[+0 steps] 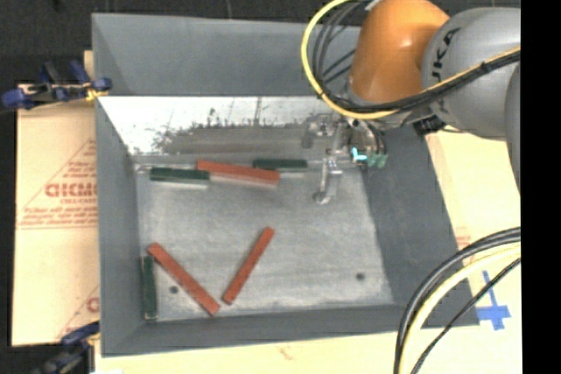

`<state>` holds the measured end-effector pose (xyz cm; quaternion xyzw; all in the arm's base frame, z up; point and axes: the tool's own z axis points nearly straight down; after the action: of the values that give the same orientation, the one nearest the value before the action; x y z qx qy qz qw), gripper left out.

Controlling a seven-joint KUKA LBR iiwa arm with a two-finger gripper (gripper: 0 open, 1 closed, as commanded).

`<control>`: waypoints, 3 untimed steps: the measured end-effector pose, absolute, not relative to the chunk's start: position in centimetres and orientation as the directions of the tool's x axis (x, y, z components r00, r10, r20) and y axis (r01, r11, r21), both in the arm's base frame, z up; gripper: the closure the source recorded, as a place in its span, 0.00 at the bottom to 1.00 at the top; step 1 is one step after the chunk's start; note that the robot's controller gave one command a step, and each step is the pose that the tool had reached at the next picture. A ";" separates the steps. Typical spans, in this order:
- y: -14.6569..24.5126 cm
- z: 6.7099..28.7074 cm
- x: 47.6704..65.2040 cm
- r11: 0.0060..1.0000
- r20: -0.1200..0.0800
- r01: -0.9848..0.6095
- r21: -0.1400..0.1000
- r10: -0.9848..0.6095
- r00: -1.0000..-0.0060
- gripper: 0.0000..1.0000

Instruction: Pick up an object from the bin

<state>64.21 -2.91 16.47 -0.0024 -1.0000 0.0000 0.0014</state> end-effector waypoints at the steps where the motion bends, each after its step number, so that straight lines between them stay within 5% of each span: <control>1: -2.9 17.0 64.4 1.000 -0.005 0.005 0.000 0.005 -1.000 0.00; 3: 3.1 10.0 63.8 0.992 -0.005 -0.128 -0.001 -0.128 -0.992 0.00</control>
Offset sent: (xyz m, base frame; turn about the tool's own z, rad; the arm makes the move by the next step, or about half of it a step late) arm 0.0067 0.1022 -0.0672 -0.1650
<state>63.79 3.14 9.96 0.0640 -0.9979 0.0003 -0.0026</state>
